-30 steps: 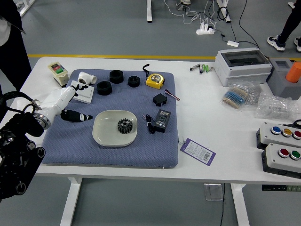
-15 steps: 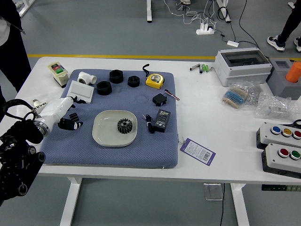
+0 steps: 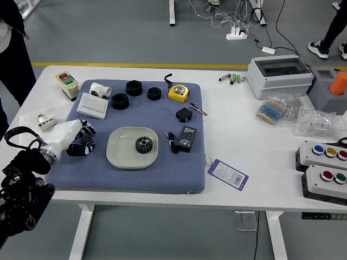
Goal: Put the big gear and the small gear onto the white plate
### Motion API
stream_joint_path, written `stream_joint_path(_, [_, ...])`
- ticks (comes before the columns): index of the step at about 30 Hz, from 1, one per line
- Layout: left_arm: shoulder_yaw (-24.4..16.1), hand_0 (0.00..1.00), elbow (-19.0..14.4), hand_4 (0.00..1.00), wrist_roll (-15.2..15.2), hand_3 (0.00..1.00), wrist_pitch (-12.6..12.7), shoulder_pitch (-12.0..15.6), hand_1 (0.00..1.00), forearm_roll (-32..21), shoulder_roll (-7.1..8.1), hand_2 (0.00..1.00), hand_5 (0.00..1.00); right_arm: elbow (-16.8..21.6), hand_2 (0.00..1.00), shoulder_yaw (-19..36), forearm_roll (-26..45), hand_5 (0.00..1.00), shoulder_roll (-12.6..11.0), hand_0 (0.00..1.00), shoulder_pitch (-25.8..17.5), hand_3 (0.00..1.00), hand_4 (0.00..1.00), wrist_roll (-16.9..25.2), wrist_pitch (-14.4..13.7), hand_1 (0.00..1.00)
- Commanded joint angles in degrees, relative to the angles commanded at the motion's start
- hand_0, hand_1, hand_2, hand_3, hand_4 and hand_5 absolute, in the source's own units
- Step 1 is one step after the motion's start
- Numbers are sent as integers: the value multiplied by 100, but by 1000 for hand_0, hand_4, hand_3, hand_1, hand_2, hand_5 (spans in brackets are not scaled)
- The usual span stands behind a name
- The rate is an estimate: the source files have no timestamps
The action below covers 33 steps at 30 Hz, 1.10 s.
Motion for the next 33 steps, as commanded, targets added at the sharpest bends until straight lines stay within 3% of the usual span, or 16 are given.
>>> stream_joint_path(2, [-14,414,37,675,-19,557,69,5,506,0,-7,551,56,4,747,-14,3,643,-3,688,-1,566,793,1,-2,711])
stream_joint_path(3, [-17,343,46,555,-24,545,87,7,475,0,-9,516,79,6,747,-18,4,645,-3,688,-2,565,793,2,-3,711])
stream_joint_path(8, [-55,343,138,555,-20,545,175,39,475,0,-1,516,79,4,747,-34,16,645,0,688,-8,565,793,1,-4,711])
stream_joint_path(9, [-61,275,151,319,-19,475,181,43,330,0,3,388,2,3,747,-33,16,645,0,688,-7,566,793,0,-5,712])
stream_joint_path(14, [-76,275,179,319,1,475,173,58,330,0,27,388,2,1,747,-19,21,645,3,688,-4,566,793,-3,-6,712])
stream_joint_path(15, [-75,209,181,247,10,425,167,60,224,0,32,272,2,1,747,-17,22,645,3,688,-3,566,793,-3,-5,712])
stream_joint_path(33, [-54,181,244,186,86,409,87,37,162,0,55,230,2,-2,747,58,15,645,-15,688,33,565,793,8,-7,711])
